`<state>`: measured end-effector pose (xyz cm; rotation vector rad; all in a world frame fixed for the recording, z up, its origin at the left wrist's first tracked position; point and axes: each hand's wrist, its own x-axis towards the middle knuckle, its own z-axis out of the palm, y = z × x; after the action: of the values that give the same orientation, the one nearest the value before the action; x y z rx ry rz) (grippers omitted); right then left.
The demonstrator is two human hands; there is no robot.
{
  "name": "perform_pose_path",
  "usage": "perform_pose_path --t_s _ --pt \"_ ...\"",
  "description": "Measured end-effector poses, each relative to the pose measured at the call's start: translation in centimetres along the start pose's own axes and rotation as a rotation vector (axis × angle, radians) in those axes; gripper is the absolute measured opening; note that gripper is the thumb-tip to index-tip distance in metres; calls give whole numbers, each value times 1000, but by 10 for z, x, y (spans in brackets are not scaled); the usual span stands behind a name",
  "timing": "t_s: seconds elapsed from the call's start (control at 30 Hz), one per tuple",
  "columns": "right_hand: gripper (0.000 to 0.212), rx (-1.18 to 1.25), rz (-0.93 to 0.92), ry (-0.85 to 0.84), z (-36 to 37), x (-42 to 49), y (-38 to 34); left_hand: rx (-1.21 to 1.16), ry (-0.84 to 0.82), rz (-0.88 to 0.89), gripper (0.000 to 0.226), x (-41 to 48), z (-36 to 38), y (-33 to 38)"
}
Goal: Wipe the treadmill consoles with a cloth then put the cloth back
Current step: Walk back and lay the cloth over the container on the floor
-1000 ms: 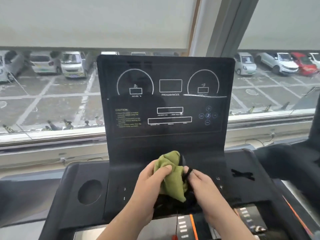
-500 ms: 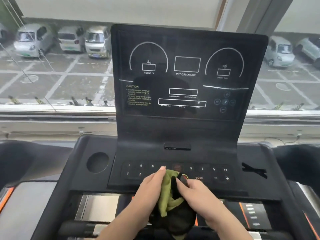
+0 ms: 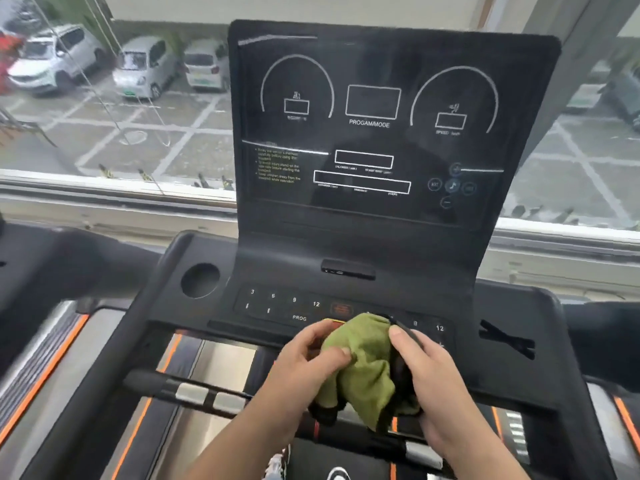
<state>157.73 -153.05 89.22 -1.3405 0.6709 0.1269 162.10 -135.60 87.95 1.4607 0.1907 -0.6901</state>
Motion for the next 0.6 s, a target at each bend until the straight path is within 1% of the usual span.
perform_pose_path --t_s 0.1,0.17,0.23,0.27,0.33,0.4,0.47,0.53,0.6 --pt "22 -8 -33 -140 11 -5 -10 -47 12 29 45 -22 -18 1" --pt "16 -61 -54 -283 28 -10 -15 -75 14 55 46 -41 -37 0" --pt "25 -135 -88 -452 52 -18 -14 -113 53 95 50 -67 -61 -5" --pt "25 -178 -106 -517 66 -23 -12 -133 86 116 51 -81 -74 -8" --pt "23 -237 -140 -600 96 -33 -4 -173 169 150 52 -112 -96 -17" --pt "21 -321 -186 -638 126 -44 8 -207 265 181 53 -145 -117 -29" --pt "12 -396 -217 -690 156 -58 21 -245 361 201 53 -177 -135 -47" --pt "6 -462 -205 -769 187 -78 32 -303 474 222 46 -212 -153 -70" --pt "10 -539 -195 -874 221 -107 48 -365 597 247 34 -251 -168 -96"
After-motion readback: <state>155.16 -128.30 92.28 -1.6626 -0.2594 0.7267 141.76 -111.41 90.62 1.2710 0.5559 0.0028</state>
